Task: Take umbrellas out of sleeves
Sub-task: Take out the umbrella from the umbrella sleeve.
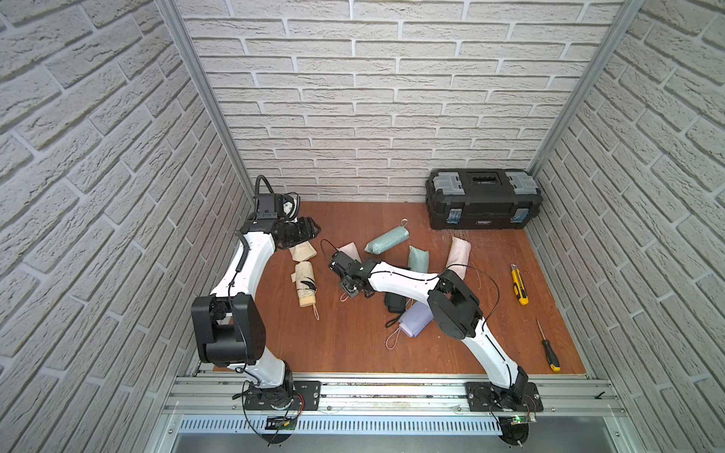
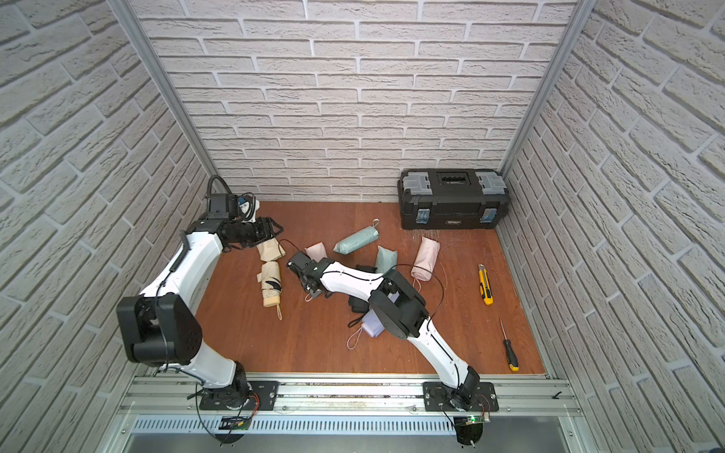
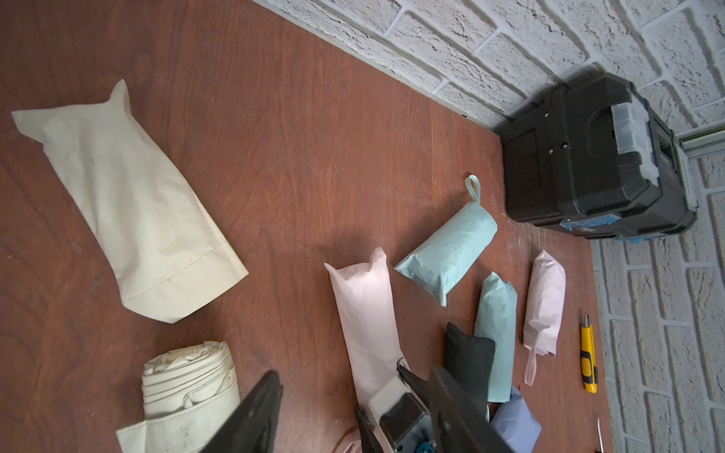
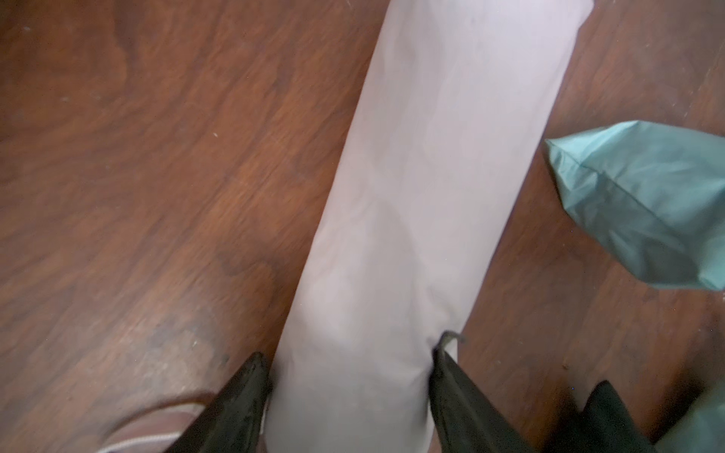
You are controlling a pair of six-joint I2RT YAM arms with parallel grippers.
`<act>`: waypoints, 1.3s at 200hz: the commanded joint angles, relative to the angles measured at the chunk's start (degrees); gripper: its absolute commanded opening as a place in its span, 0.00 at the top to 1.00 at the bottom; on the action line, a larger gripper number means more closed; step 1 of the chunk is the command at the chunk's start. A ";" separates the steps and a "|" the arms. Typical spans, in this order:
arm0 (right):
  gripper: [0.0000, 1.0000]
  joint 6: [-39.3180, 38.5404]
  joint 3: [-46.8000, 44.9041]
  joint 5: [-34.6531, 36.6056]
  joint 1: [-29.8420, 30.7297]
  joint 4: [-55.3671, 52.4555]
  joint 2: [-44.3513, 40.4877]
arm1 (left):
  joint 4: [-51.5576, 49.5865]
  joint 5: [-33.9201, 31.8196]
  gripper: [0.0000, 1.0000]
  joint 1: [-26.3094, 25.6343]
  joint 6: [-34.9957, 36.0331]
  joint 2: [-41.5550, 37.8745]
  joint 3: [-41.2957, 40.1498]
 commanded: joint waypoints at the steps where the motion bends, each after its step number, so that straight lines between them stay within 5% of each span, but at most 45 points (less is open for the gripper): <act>1: 0.34 7.65 -0.99 -3.25 0.70 -3.48 -5.03 | 0.65 0.27 0.38 0.18 0.61 -1.53 0.98; 101: 0.37 28.46 3.45 -9.55 2.83 -11.90 -5.08 | 0.83 0.76 0.38 0.18 0.35 -2.65 0.87; 162: 0.40 40.80 22.91 -12.25 2.46 -27.67 7.08 | 1.09 1.02 0.38 0.13 0.17 -3.15 0.69; 260: 0.44 45.03 23.92 -13.13 2.27 -24.54 10.12 | 1.28 1.45 0.38 0.27 -0.12 -3.31 0.77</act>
